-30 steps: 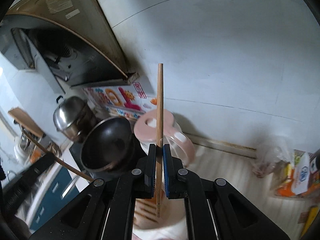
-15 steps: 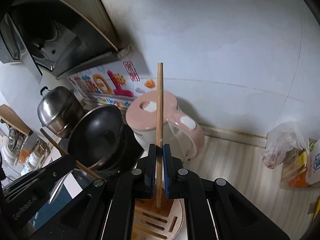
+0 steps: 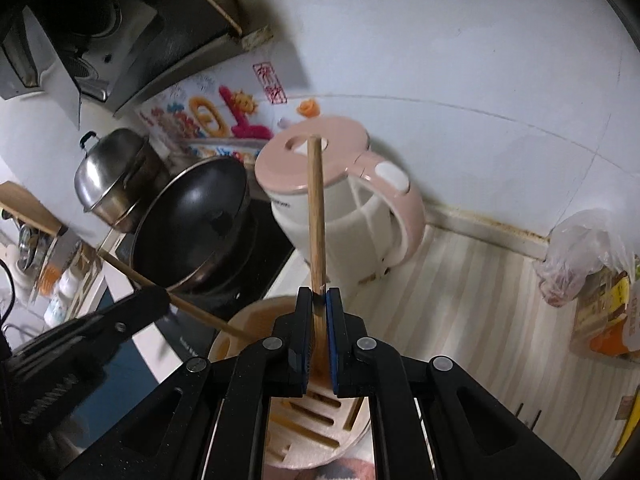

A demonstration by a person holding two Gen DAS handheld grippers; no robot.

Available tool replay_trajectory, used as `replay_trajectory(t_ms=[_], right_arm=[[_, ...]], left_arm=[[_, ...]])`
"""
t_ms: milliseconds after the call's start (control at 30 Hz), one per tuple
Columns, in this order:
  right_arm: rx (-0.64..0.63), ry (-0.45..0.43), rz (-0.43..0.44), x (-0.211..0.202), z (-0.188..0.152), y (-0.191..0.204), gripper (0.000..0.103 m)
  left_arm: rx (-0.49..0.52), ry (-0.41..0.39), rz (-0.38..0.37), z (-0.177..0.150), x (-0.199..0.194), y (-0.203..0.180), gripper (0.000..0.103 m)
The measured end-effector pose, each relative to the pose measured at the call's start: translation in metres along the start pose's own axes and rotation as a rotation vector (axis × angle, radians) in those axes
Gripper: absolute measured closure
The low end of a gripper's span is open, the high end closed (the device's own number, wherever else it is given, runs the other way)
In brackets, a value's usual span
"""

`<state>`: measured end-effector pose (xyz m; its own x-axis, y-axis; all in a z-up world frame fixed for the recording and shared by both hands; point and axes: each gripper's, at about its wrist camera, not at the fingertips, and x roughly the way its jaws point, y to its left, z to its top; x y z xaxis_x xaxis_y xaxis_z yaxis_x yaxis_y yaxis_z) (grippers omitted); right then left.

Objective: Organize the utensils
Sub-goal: 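Open both tools to release the chopsticks in the holder, then grasp a dark chopstick with the left tool while the right tool grasps another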

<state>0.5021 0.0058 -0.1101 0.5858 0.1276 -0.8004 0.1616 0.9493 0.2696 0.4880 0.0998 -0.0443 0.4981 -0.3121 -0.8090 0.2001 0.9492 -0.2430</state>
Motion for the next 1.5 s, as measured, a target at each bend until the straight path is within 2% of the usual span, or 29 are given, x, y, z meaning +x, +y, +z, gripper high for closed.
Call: replay_trajectory(t_ms=[33, 67, 100, 133, 200, 267, 300, 333, 433, 500, 667, 767, 833, 867, 900, 933, 967, 1000, 1033, 1133, 1267, 1367, 1400, 1467, 1500], right_arm=[[0.009, 0.002, 0.01, -0.002, 0.0, -0.002, 0.073], [0.024, -0.007, 0.021, -0.009, 0.0, -0.005, 0.058], [0.032, -0.018, 0.027, -0.016, 0.0, -0.008, 0.053], [0.038, -0.026, 0.027, -0.022, 0.0, -0.01, 0.053], [0.055, -0.048, 0.02, -0.041, -0.003, -0.019, 0.051], [0.069, -0.064, -0.009, -0.058, -0.007, -0.03, 0.047], [0.074, -0.075, -0.029, -0.068, -0.012, -0.037, 0.046], [0.078, -0.087, -0.051, -0.077, -0.017, -0.045, 0.044], [0.095, -0.104, -0.09, -0.098, -0.036, -0.068, 0.034], [0.112, -0.103, -0.097, -0.108, -0.053, -0.087, 0.022], [0.158, -0.066, -0.131, -0.117, -0.106, -0.142, 0.022], [0.205, 0.006, -0.168, -0.105, -0.14, -0.182, 0.022], [0.255, 0.079, -0.166, -0.091, -0.166, -0.214, 0.033], [0.265, 0.109, -0.17, -0.084, -0.175, -0.224, 0.047], [0.282, 0.146, -0.17, -0.074, -0.186, -0.238, 0.056], [0.298, 0.168, -0.166, -0.067, -0.193, -0.245, 0.058], [0.316, 0.205, -0.16, -0.056, -0.205, -0.258, 0.063], [0.322, 0.232, -0.163, -0.046, -0.213, -0.266, 0.067], [0.329, 0.258, -0.168, -0.036, -0.22, -0.273, 0.067], [0.35, 0.323, -0.184, -0.006, -0.239, -0.283, 0.069], [0.395, 0.393, -0.2, 0.027, -0.261, -0.293, 0.072], [0.443, 0.411, -0.172, 0.039, -0.267, -0.295, 0.078], [0.446, 0.411, -0.17, 0.041, -0.267, -0.295, 0.08], [0.437, 0.42, -0.187, 0.048, -0.265, -0.293, 0.082], [0.422, 0.418, -0.205, 0.048, -0.262, -0.29, 0.084]], left_arm=[[0.006, -0.01, 0.022, 0.001, -0.007, 0.0, 0.075], [0.015, -0.029, 0.046, 0.001, -0.015, -0.001, 0.065], [0.017, -0.048, 0.059, 0.001, -0.021, 0.0, 0.043], [0.017, -0.071, 0.08, 0.0, -0.029, 0.0, 0.031], [0.022, -0.115, 0.116, -0.004, -0.042, 0.0, 0.029], [0.017, -0.142, 0.156, -0.011, -0.052, 0.0, 0.017], [0.011, -0.149, 0.162, -0.016, -0.055, 0.001, 0.004], [0.007, -0.161, 0.163, -0.023, -0.058, 0.001, 0.0], [0.003, -0.152, 0.184, -0.045, -0.058, -0.006, 0.0], [-0.004, -0.141, 0.19, -0.063, -0.053, -0.014, 0.0], [0.031, -0.075, 0.247, -0.124, -0.022, -0.044, 0.0], [0.029, 0.022, 0.281, -0.161, 0.012, -0.057, 0.0], [0.039, 0.098, 0.284, -0.187, 0.039, -0.067, 0.0], [0.052, 0.121, 0.29, -0.197, 0.049, -0.072, 0.0], [0.074, 0.146, 0.296, -0.209, 0.06, -0.078, 0.001], [0.094, 0.166, 0.298, -0.217, 0.069, -0.084, 0.002], [0.114, 0.194, 0.296, -0.225, 0.081, -0.088, 0.005], [0.134, 0.224, 0.292, -0.233, 0.093, -0.093, 0.015], [0.155, 0.258, 0.289, -0.241, 0.106, -0.099, 0.026], [0.221, 0.354, 0.294, -0.259, 0.144, -0.109, 0.043], [0.306, 0.423, 0.315, -0.265, 0.184, -0.114, 0.043], [0.365, 0.451, 0.333, -0.263, 0.204, -0.116, 0.047], [0.388, 0.459, 0.339, -0.263, 0.211, -0.116, 0.057], [0.409, 0.457, 0.327, -0.261, 0.216, -0.118, 0.067], [0.422, 0.453, 0.324, -0.26, 0.217, -0.119, 0.08]])
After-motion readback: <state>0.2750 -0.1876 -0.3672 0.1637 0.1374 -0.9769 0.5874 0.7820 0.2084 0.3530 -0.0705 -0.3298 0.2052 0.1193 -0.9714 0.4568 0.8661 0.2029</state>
